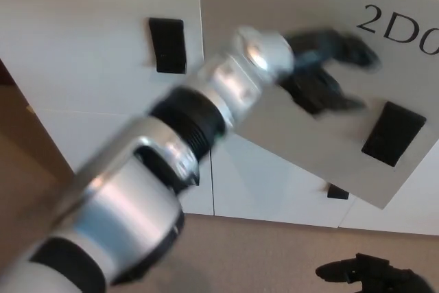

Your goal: The robot walks towards an open cabinet and lifts its left hand to push the door towards the right to close it.

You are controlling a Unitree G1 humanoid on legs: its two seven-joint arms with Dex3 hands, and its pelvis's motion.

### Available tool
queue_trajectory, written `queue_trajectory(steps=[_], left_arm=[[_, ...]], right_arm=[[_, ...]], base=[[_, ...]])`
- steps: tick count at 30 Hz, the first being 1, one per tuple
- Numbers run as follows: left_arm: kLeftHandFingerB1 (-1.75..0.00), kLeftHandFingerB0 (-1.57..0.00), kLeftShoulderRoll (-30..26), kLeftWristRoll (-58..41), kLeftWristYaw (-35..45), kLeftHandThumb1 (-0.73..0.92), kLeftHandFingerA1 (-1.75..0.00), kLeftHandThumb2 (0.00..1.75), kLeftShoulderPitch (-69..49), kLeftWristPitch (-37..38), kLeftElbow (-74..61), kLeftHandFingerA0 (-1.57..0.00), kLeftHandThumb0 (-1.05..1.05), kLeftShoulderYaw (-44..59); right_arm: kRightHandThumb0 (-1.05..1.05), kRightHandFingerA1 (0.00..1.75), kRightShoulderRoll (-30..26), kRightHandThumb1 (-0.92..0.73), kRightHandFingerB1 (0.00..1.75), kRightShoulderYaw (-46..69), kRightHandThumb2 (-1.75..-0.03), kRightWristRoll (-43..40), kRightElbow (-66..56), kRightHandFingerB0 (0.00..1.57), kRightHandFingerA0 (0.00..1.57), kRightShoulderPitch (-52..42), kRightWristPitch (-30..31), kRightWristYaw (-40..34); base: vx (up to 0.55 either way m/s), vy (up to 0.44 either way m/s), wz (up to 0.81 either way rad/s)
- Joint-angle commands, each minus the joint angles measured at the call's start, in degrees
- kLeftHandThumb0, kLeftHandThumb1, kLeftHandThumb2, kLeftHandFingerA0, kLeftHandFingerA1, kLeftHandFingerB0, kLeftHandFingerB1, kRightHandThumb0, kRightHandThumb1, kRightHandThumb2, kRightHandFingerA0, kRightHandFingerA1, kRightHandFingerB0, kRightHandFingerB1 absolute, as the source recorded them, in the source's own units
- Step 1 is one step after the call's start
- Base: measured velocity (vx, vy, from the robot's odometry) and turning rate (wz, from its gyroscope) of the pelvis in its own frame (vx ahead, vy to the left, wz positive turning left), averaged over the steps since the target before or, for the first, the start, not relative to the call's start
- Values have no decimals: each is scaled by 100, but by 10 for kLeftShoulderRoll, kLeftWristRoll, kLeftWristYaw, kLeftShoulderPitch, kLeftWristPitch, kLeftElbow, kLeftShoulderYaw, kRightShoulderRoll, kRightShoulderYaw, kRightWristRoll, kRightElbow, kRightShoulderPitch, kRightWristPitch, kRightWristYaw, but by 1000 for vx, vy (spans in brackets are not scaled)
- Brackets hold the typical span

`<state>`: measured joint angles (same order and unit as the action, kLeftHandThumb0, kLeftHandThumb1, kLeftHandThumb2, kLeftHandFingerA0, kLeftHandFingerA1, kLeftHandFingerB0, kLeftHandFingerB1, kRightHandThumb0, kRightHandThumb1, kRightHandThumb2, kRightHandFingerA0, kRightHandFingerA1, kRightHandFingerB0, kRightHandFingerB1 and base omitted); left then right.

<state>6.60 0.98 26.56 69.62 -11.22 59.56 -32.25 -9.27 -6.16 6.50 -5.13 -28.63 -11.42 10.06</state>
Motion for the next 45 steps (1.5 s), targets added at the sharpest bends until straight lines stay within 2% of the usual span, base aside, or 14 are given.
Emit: queue_trajectory(steps=[1,2,3,4,9,10,23,29,37,39,40,42,43,45], left_arm=[[-17,-6,-143,10,-148,63,-22,67,115,1,126,-6,-60,110],[-27,0,-158,19,-148,49,-37,88,114,6,131,-1,-63,108],[-27,0,-168,26,-148,49,-37,88,113,11,134,-1,-63,106],[-18,-6,-175,33,-148,66,-33,64,110,15,137,-15,-59,105],[-25,-4,-187,37,-146,65,-32,59,86,36,143,-17,-60,120],[-26,0,-184,41,-143,49,-38,86,83,39,144,-1,-66,121],[-20,0,-143,73,-118,54,-21,91,75,58,146,0,-71,140],[-27,0,-126,69,-69,48,-40,85,30,108,110,-1,-66,149],[-34,-1,-152,71,46,45,-38,82,-106,177,-118,-1,-60,90],[-25,-11,-179,57,70,66,-30,63,-177,154,-248,-11,-62,76],[-48,0,-198,42,76,46,-49,101,-228,142,-324,-1,-35,77],[-48,0,-217,24,80,46,-49,101,-284,129,-403,-1,-35,82],[-27,-16,-249,13,75,69,-30,62,-355,135,-480,-19,-62,95],[-28,-20,-278,5,68,69,-30,62,-422,143,-545,-23,-62,113]], right_arm=[[-34,59,-8,-70,57,-3,-67,-3,-25,71,85,-15,-26,3],[-34,60,-7,-69,58,-4,-72,-1,-27,72,85,-14,-25,2],[-34,60,-7,-69,58,-4,-72,0,-29,72,85,-14,-25,1],[-33,60,-6,-69,58,-5,-71,-2,-29,72,85,-14,-26,0],[-34,60,-5,-69,57,-6,-69,-7,-31,73,84,-17,-31,2],[-34,59,-5,-69,58,-7,-69,-6,-33,72,84,-18,-30,2],[-32,60,-4,-69,58,-3,-69,-10,-35,72,85,-29,-45,-4],[-34,60,-13,-70,57,3,-68,-9,-38,73,86,-34,-36,3],[-34,59,-11,-69,57,2,-68,-10,-23,73,87,-25,-32,5],[-34,60,-10,-68,57,3,-68,-6,-12,74,87,-18,-37,2],[-35,60,-13,-69,57,10,-66,-11,-6,74,85,-10,-31,4],[-35,60,-18,-69,57,20,-66,-18,1,74,85,-1,-22,8],[-35,58,-25,-69,56,27,-65,-19,0,73,86,2,-5,12],[-34,56,-34,-72,55,35,-64,-25,-5,71,85,3,11,19]], base=[[0,0,0],[0,0,0],[0,0,0],[0,0,0],[0,0,1],[0,0,0],[0,0,0],[0,0,0],[0,0,0],[0,0,0],[0,0,0],[0,0,0],[0,0,0],[0,0,0]])
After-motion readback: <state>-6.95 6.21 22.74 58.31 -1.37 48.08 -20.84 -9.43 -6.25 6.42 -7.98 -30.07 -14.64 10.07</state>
